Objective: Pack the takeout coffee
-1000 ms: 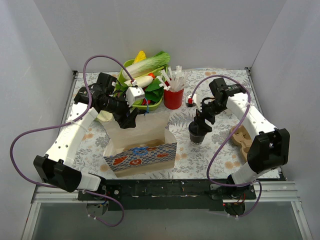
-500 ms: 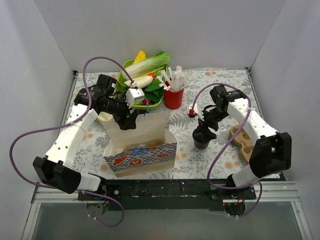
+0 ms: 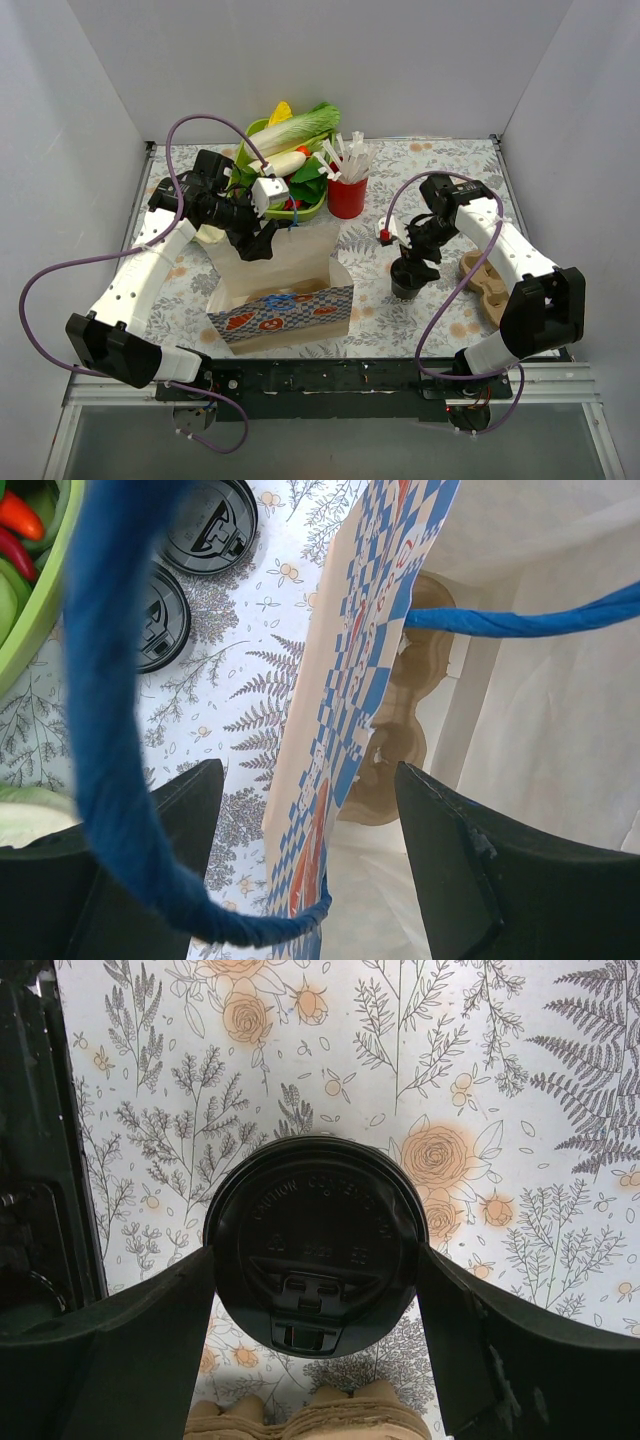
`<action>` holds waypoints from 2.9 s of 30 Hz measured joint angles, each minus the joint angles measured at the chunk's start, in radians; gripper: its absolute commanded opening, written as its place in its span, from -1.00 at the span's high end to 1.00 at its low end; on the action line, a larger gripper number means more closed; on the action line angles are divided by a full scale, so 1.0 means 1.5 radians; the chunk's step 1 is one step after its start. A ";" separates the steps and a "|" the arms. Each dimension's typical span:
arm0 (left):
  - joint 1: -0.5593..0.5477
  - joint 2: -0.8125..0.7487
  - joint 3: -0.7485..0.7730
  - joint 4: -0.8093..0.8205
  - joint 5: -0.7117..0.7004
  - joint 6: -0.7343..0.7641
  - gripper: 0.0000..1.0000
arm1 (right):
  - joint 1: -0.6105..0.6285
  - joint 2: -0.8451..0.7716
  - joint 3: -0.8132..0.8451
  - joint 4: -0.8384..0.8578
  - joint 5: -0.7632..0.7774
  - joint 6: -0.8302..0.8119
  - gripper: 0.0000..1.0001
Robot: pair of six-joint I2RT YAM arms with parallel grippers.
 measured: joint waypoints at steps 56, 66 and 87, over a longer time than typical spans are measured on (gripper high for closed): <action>0.000 0.007 0.014 0.008 0.021 -0.030 -0.43 | 0.089 -0.043 -0.020 -0.007 0.127 0.037 0.86; 0.000 0.024 0.132 0.010 0.067 -0.062 -0.49 | 0.089 -0.027 0.132 -0.055 0.127 0.079 0.97; 0.111 0.025 0.257 0.102 -0.005 -0.314 -0.56 | 0.114 -0.049 0.581 0.084 -0.123 0.395 0.97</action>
